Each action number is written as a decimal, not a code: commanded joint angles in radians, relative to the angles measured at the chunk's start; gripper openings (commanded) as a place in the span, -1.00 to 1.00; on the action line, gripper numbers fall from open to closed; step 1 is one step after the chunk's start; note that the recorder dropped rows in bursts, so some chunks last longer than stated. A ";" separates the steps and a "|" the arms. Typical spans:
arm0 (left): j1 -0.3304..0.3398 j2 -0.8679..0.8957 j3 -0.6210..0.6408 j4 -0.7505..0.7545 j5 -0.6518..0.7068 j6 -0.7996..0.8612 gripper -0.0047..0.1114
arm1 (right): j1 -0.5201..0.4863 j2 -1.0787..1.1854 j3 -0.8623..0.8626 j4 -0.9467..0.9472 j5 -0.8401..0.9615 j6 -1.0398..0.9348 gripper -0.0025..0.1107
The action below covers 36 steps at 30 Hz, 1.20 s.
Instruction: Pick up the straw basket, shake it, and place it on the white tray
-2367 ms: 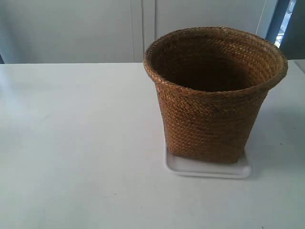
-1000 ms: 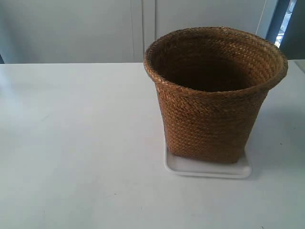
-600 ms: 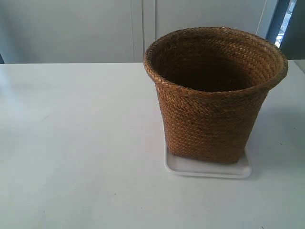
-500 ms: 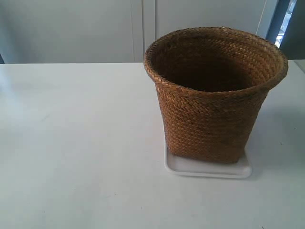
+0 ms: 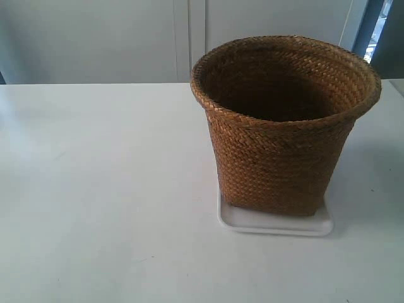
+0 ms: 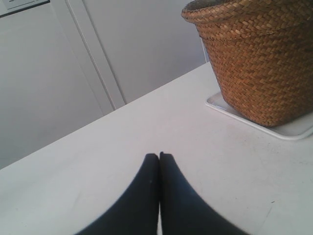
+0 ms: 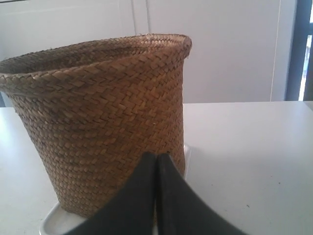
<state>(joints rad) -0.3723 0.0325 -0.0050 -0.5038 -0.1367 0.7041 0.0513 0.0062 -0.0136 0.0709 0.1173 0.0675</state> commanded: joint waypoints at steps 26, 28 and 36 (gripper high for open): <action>0.365 -0.033 0.005 -0.011 -0.002 0.004 -0.92 | -0.002 -0.006 0.014 0.005 0.068 0.010 -0.96; 0.396 -0.033 0.005 -0.011 -0.002 0.004 -0.92 | -0.002 -0.006 0.014 0.005 0.068 0.010 -0.96; 0.420 -0.033 0.005 -0.011 -0.002 0.004 -0.92 | -0.002 -0.006 0.014 0.005 0.068 0.010 -0.96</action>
<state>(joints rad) 0.0438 0.0052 -0.0050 -0.5038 -0.1308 0.7041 0.0513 0.0062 -0.0048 0.0722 0.1878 0.0710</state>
